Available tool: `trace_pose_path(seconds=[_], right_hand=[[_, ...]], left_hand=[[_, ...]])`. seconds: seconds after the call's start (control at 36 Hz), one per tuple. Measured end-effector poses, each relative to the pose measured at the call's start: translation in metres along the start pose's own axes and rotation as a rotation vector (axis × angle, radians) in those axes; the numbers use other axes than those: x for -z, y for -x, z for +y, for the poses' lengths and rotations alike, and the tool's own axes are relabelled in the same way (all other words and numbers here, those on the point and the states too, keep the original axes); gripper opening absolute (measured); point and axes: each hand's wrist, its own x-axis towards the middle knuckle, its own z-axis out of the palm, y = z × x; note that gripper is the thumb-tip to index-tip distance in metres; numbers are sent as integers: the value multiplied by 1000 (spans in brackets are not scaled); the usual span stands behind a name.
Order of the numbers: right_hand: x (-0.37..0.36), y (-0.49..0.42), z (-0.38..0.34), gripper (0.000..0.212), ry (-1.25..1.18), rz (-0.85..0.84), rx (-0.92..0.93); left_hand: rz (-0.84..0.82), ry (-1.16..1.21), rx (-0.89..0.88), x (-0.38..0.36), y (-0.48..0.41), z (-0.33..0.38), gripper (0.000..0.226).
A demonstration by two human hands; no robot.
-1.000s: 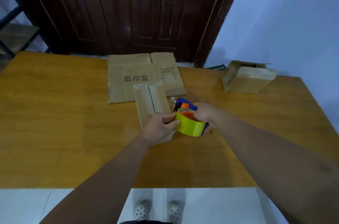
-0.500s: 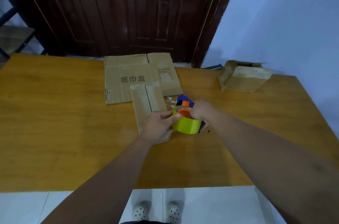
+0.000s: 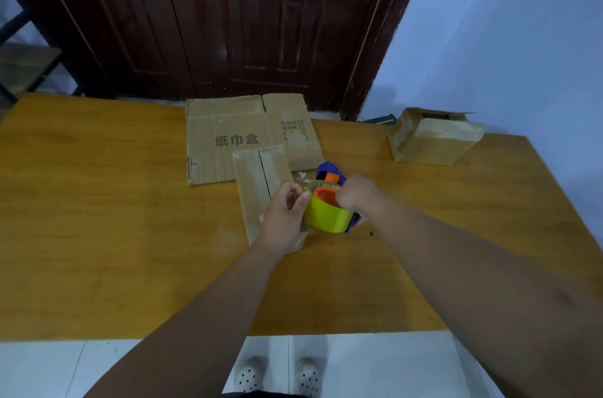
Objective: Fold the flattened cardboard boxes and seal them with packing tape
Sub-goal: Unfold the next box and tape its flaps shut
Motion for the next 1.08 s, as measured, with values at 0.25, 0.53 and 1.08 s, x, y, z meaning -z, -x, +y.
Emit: trace_pose_path(seconds=[0.25, 0.53, 1.08], right_hand=[[-1, -6, -2, 34, 11, 25, 13], [9, -10, 19, 33, -244, -189, 209], [14, -11, 30, 39, -366, -142, 312]], left_hand=[[8, -38, 105, 1, -5, -2, 24], [173, -123, 65, 6, -5, -15, 22], [139, 237, 83, 7, -6, -11, 18]])
